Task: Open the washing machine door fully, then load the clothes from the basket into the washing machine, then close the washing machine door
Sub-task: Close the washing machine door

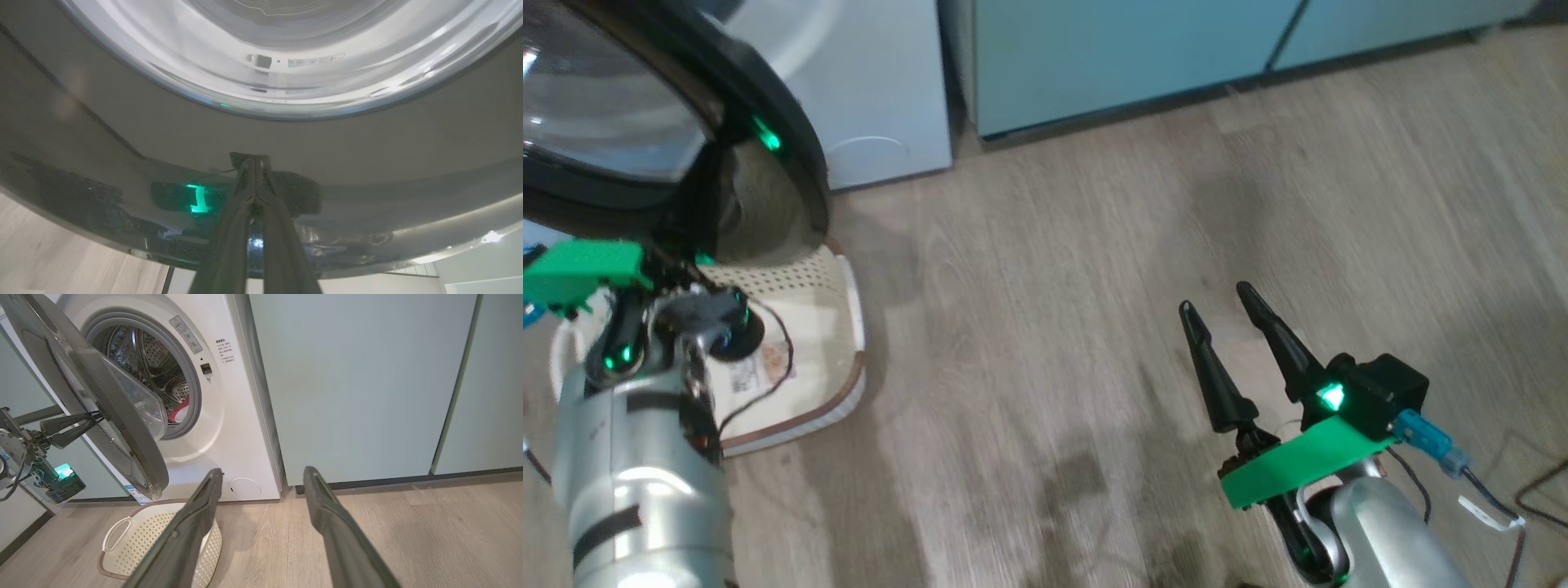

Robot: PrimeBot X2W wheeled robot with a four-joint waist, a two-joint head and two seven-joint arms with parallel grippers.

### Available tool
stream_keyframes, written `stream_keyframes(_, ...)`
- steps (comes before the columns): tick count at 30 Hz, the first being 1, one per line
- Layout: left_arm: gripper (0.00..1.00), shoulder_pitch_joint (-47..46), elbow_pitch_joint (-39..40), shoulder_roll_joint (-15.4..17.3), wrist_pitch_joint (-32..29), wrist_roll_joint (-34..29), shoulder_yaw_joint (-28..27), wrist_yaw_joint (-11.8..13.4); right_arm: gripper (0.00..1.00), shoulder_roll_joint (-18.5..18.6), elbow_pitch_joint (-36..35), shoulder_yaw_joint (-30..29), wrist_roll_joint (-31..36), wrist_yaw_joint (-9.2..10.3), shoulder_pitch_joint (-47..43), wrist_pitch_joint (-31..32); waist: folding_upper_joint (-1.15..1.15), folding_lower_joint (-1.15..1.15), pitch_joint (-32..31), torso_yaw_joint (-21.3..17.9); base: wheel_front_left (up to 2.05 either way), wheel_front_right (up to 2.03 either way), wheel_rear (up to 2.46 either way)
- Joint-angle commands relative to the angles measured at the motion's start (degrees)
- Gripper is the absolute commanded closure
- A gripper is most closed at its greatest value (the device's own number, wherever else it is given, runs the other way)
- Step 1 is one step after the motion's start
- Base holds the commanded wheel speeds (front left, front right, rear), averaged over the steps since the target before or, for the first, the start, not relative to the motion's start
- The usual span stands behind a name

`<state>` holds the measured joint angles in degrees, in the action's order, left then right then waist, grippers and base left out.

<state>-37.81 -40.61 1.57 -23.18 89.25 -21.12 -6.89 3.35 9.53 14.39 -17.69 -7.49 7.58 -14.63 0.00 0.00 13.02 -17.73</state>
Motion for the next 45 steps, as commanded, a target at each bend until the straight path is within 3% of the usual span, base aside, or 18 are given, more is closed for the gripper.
stream_keyframes(1,1.0,-3.14,1.27,1.32,1.48,0.17,-0.31,-0.49,0.0,-0.47,-2.28,1.13,-0.64,0.0,1.81,-0.37,0.0,0.0,1.94,-2.05,0.0,0.0,0.0)
stream_keyframes(16,1.0,-15.59,-4.43,4.73,19.92,-4.13,-3.15,-0.58,0.0,-0.47,-3.34,1.21,-4.69,0.0,3.03,-0.37,0.0,0.0,7.24,-12.6,0.0,0.0,0.0)
stream_keyframes(24,1.0,-22.54,-8.01,5.17,24.87,-4.55,-3.36,-0.59,0.0,-0.47,-4.25,-0.76,-5.25,0.0,1.94,-0.37,0.0,0.0,8.39,-13.33,0.0,0.0,0.0)
stream_keyframes(36,1.0,-20.59,-8.14,5.24,23.9,-4.99,-1.34,-0.59,0.0,-0.47,-3.45,0.32,-5.24,0.0,2.88,-0.37,0.0,0.0,6.72,-12.9,0.0,0.0,0.0)
stream_keyframes(45,1.0,-8.74,-3.46,3.1,18.52,-6.52,4.49,-0.59,0.0,-0.47,-2.24,-1.41,-3.03,0.0,2.9,-0.37,0.0,0.0,1.71,-7.56,0.0,0.0,0.0)
